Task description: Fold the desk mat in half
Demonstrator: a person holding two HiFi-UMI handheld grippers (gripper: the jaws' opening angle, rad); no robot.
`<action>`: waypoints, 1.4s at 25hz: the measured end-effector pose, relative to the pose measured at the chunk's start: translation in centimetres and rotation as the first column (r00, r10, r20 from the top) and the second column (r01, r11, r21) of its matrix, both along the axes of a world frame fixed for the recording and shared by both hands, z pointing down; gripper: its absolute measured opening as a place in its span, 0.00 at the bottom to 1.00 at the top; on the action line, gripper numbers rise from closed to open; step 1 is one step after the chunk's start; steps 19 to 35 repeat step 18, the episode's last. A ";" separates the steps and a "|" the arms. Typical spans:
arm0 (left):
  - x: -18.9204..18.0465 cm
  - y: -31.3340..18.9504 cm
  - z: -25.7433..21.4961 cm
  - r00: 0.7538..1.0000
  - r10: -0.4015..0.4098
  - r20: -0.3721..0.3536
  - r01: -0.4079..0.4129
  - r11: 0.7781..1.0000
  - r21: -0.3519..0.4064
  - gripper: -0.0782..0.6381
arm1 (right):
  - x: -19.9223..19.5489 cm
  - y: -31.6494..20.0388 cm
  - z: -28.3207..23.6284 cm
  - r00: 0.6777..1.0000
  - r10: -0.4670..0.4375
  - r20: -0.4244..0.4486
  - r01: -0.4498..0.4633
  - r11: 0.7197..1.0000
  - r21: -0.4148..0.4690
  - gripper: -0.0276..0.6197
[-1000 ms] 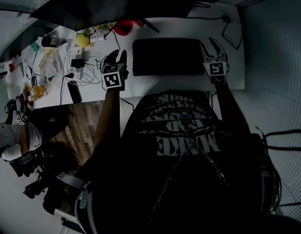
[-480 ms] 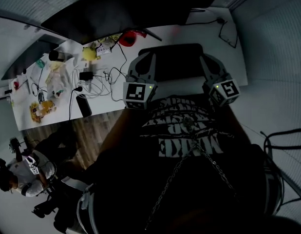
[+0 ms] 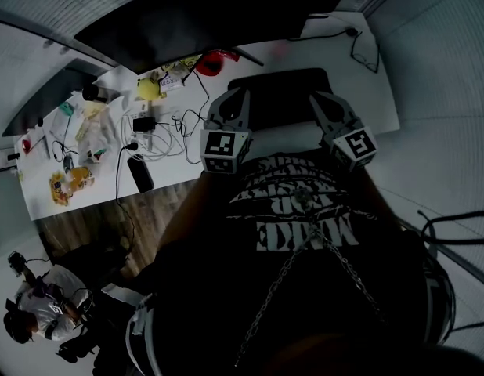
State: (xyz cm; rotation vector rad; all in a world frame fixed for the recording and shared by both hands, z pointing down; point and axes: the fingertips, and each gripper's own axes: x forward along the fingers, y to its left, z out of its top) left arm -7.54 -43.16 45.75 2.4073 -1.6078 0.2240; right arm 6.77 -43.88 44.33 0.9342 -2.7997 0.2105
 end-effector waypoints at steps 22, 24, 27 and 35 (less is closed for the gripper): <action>0.1 -0.6 -0.5 0.999 -0.034 -0.024 0.034 0.999 0.031 0.12 | 0.3 0.5 -1.7 1.000 0.007 0.008 -0.007 1.000 0.025 0.04; 0.1 -0.6 -0.5 0.999 -0.034 -0.024 0.034 0.999 0.031 0.12 | 0.3 0.5 -1.7 1.000 0.007 0.008 -0.007 1.000 0.025 0.04; 0.1 -0.6 -0.5 0.999 -0.034 -0.024 0.034 0.999 0.031 0.12 | 0.3 0.5 -1.7 1.000 0.007 0.008 -0.007 1.000 0.025 0.04; 0.1 -0.6 -0.5 0.999 -0.034 -0.024 0.034 0.999 0.031 0.12 | 0.3 0.5 -1.7 1.000 0.007 0.008 -0.007 1.000 0.025 0.04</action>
